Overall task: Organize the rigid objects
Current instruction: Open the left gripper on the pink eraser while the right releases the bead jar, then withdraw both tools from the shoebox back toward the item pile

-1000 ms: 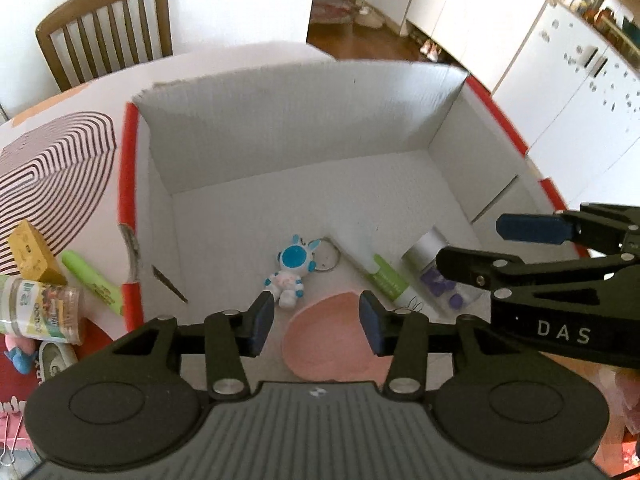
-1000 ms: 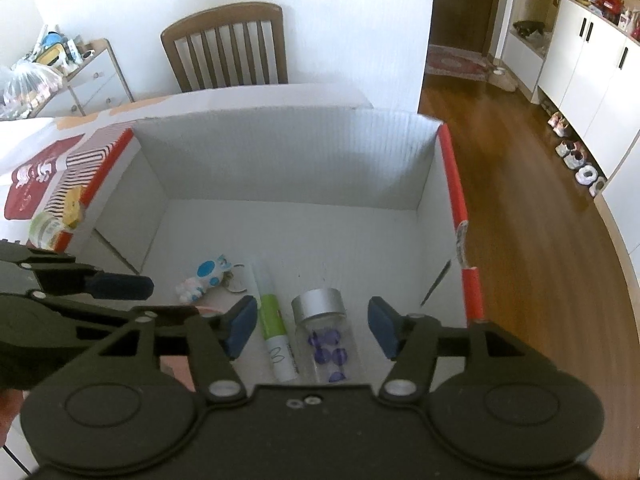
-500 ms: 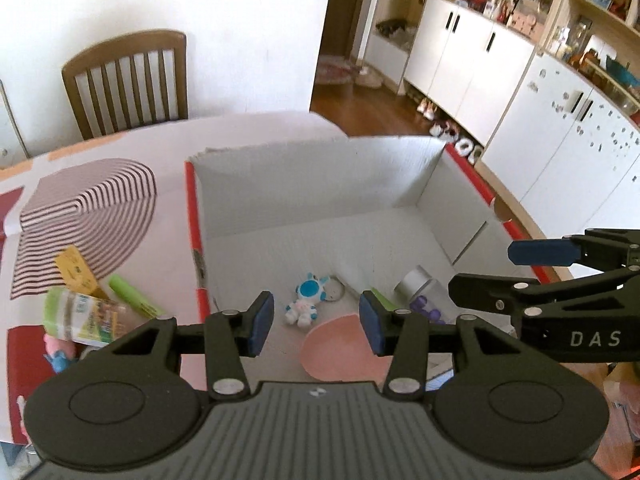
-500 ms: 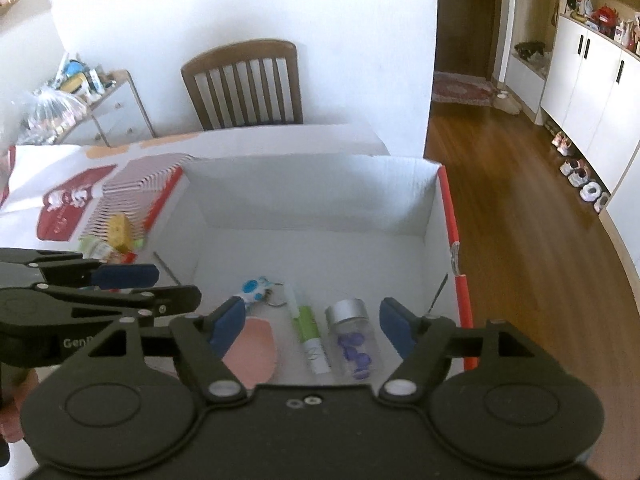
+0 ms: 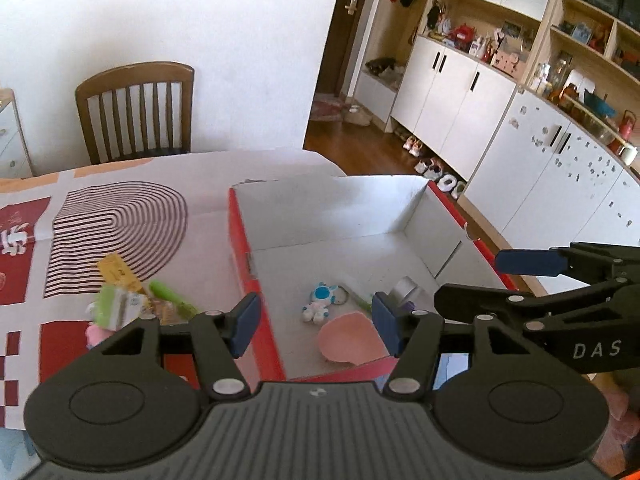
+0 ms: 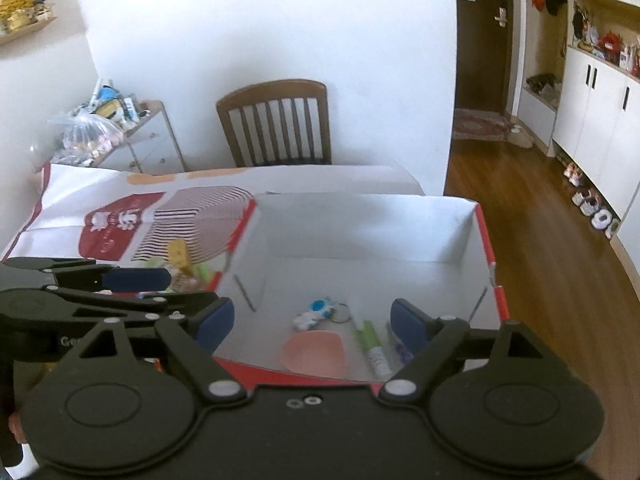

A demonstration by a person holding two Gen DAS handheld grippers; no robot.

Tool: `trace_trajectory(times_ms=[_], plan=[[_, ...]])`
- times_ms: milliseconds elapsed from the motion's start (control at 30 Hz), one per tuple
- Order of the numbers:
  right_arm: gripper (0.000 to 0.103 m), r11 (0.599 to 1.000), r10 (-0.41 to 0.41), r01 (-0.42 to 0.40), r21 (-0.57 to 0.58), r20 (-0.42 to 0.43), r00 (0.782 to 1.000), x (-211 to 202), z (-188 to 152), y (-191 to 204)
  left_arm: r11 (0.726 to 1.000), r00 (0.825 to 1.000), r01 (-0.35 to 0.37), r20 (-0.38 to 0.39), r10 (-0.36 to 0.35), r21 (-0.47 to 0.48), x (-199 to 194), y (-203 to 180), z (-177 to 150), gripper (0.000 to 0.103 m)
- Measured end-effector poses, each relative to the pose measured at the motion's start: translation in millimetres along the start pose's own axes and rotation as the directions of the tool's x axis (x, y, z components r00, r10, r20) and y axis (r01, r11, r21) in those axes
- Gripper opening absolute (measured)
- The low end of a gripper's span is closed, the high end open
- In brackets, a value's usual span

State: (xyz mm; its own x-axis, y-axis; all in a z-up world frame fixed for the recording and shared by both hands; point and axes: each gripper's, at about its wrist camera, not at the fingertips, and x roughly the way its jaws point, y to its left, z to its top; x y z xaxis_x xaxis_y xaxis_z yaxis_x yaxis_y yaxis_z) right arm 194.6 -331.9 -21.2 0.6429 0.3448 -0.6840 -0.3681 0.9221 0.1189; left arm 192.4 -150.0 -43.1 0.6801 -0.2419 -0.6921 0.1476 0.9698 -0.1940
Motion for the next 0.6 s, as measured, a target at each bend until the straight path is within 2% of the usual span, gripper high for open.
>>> trace_trajectory(times_ms=[167,300,400,533,600], plan=[[0.091,1.0,0.021,-0.02,-0.019,0.029,0.999,-9,-5,23,1.0,0.999,-0.023,0.029,0.023,0.009,-21,23,-8,0.062],[0.095,0.999,0.037,-0.036,-0.032,0.049,0.998,-14,-12,42,0.999,0.998,-0.037,0.047,0.037,-0.009,-37,44,-13,0.071],[0.099,0.998,0.044,-0.041,-0.052,0.066,0.997,-16,-18,57,0.999,0.997,-0.048,0.059,0.049,-0.02,-47,61,-17,0.072],[0.1,0.997,0.056,-0.052,-0.06,0.057,0.997,-13,-26,76,0.998,0.996,-0.057,0.074,0.057,-0.015,-59,79,-23,0.078],[0.101,0.997,0.059,-0.056,-0.056,0.056,0.997,-12,-30,85,0.998,0.995,-0.056,0.081,0.058,-0.024,-63,89,-25,0.079]])
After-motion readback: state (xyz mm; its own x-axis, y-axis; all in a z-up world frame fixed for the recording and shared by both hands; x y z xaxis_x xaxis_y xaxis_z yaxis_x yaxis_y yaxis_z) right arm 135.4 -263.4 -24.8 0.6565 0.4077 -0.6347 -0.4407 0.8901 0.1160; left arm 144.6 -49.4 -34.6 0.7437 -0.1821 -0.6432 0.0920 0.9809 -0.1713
